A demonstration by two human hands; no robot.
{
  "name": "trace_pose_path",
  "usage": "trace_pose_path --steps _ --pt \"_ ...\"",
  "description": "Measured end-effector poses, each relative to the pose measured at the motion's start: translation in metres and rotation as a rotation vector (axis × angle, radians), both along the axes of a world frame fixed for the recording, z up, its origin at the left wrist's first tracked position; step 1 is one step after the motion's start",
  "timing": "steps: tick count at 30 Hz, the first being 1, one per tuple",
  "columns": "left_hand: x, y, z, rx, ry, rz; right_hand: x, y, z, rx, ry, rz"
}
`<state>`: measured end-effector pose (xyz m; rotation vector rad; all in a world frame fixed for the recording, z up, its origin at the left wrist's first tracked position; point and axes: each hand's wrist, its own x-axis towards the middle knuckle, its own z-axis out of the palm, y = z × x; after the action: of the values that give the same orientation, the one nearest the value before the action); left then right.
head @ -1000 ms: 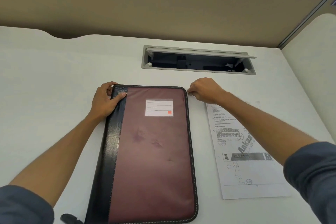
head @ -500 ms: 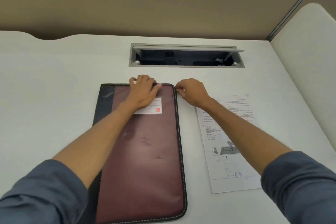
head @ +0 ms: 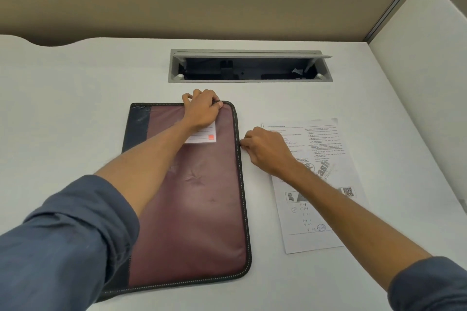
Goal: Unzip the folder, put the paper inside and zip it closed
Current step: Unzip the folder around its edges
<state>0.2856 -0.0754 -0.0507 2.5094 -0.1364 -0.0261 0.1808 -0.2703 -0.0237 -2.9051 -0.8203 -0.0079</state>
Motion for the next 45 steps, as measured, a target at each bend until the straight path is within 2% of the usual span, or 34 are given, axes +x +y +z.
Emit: trace_pose_path --steps 11,17,21,24,28,36,45 --pt "0.012 0.003 0.000 0.025 0.014 0.027 -0.100 -0.005 0.007 0.062 0.058 -0.063" --pt "0.008 0.001 0.006 0.042 0.012 0.034 -0.147 -0.003 0.002 0.111 0.054 -0.205" --pt "-0.026 -0.007 0.017 0.216 -0.069 -0.179 -0.150 0.003 -0.004 0.192 0.091 -0.293" --pt "-0.087 -0.016 0.016 0.226 -0.184 -0.412 -0.148 0.005 -0.007 0.214 0.100 -0.326" --pt "-0.161 -0.017 0.009 0.240 -0.184 -0.689 -0.146 0.003 -0.007 0.223 0.073 -0.319" --pt "-0.170 -0.024 0.025 0.204 -0.026 -0.733 -0.167 -0.002 0.000 0.121 0.013 -0.240" --pt "-0.170 -0.030 0.030 0.200 0.040 -0.711 -0.237 0.002 0.002 0.130 0.040 -0.349"
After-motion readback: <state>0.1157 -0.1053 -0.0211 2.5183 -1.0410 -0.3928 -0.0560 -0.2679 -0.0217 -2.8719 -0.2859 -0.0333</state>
